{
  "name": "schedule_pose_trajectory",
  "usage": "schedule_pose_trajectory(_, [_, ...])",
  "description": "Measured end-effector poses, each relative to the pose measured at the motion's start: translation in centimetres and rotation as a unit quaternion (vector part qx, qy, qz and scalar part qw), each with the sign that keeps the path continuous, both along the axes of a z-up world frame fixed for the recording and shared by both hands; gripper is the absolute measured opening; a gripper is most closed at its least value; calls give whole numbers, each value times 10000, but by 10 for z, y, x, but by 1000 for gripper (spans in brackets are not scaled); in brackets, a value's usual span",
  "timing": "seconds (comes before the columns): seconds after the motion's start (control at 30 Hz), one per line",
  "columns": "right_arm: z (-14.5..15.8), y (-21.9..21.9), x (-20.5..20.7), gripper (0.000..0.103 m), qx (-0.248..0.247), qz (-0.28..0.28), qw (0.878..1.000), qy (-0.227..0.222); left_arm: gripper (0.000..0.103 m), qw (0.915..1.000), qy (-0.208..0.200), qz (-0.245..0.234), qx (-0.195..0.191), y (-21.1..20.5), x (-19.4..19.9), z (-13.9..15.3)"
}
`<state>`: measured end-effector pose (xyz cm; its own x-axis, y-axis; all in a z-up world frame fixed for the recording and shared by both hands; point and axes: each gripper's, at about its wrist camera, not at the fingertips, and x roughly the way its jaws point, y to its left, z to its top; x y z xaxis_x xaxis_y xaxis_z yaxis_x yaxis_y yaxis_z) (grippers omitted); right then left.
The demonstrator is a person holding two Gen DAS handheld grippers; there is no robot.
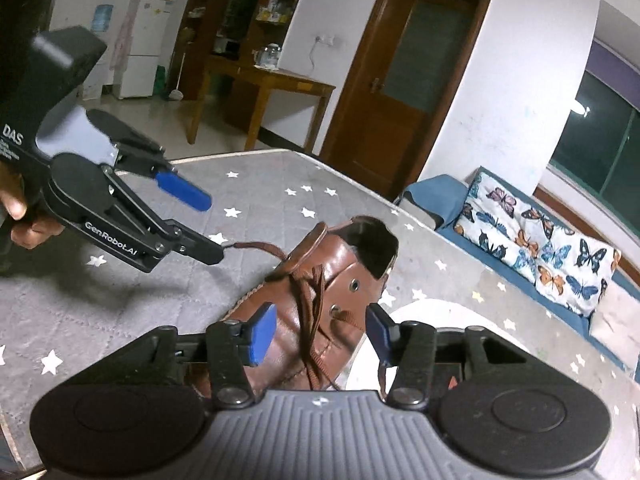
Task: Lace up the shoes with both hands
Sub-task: 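Open the right gripper off the lace while the left gripper draws the lace tip out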
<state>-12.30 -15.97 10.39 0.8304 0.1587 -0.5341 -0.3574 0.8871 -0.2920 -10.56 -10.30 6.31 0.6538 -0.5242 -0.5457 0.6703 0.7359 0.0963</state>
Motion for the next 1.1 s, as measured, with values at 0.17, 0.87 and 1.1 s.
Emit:
schedule_pose_trajectory(0.17, [-5, -5, 4, 53, 456, -177, 9981, 368, 84, 9997, 19, -227, -66, -7, 11, -1])
schedule_pose_trajectory(0.87, [-22, -18, 0, 77, 1406, -679, 9817, 1095, 18, 9941, 316, -1042, 6, -15, 27, -12])
schedule_pose_trajectory(1.1, [-23, -18, 1, 77, 1425, -669, 9816, 1078, 17, 9938, 225, -1084, 137, -18, 29, -13])
